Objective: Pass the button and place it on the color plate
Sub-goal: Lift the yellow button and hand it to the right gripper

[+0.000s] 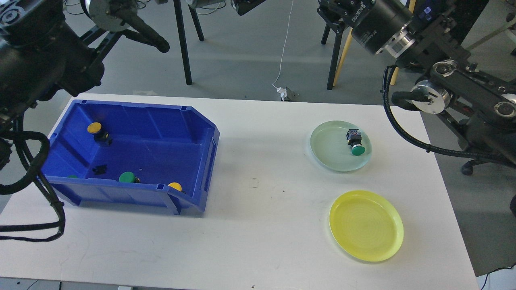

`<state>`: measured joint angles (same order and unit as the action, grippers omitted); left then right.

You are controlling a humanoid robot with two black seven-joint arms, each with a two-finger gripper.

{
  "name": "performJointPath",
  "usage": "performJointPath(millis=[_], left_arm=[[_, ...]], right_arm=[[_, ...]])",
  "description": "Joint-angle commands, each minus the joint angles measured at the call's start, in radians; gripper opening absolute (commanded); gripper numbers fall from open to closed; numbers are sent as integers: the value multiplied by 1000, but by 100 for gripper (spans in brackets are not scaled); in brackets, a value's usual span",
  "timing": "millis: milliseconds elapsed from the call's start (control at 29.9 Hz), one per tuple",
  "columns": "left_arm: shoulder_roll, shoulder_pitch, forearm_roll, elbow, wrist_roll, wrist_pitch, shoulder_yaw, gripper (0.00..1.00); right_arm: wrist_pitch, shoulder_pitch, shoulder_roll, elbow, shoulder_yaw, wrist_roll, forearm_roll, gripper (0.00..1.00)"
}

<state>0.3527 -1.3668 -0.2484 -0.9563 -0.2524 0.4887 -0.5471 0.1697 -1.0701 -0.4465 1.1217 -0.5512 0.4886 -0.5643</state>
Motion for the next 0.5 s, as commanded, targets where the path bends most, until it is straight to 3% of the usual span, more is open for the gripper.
performJointPath(millis=[0, 268, 468], left_arm=[[0, -6, 0, 25, -1, 0, -1, 30], [-1, -9, 26, 33, -1, 0, -1, 30], [-1, -9, 28, 33, -1, 0, -1, 30]], right_arm=[[1, 1, -1, 3, 1, 0, 0, 58], [2, -1, 0, 3, 1, 0, 0, 48], [2, -4, 0, 3, 1, 0, -2, 30]])
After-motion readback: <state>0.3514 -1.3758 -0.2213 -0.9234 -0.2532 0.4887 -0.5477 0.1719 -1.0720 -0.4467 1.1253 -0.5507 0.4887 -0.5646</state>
